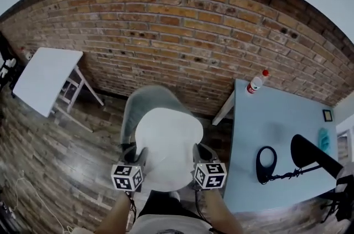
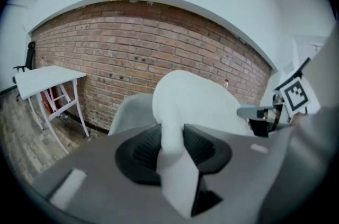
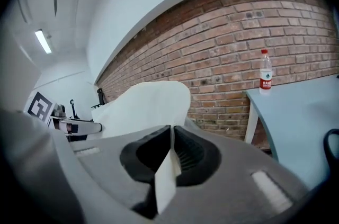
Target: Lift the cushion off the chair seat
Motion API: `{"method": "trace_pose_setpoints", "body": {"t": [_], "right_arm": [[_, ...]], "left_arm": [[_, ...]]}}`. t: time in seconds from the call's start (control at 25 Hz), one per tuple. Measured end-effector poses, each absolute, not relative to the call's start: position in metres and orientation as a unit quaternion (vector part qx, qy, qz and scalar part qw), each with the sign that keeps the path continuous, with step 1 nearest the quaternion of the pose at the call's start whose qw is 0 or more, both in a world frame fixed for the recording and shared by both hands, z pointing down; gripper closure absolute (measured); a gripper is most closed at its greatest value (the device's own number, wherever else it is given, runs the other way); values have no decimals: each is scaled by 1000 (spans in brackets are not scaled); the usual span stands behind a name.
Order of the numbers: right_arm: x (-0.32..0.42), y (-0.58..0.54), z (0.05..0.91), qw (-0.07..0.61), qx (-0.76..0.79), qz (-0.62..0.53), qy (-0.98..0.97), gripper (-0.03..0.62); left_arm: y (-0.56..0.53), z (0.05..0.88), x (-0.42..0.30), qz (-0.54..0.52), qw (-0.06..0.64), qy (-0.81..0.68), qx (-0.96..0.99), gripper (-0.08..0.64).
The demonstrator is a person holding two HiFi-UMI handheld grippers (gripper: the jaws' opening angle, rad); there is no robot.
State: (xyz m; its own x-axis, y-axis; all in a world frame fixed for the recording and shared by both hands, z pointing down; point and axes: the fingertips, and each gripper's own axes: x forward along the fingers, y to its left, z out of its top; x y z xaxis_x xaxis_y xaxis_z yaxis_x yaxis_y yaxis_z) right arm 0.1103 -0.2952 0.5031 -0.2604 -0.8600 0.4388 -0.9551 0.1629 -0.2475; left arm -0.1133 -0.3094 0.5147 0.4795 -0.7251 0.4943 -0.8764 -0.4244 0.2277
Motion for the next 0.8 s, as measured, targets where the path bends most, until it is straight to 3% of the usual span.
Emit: {"method": "trace_pose_setpoints", "body": {"t": [0.8], "right_arm": [[117, -290, 376, 44, 597, 154, -786, 574]], "left_arm": [[-296, 394, -109, 91, 167, -519, 833, 431]]}}
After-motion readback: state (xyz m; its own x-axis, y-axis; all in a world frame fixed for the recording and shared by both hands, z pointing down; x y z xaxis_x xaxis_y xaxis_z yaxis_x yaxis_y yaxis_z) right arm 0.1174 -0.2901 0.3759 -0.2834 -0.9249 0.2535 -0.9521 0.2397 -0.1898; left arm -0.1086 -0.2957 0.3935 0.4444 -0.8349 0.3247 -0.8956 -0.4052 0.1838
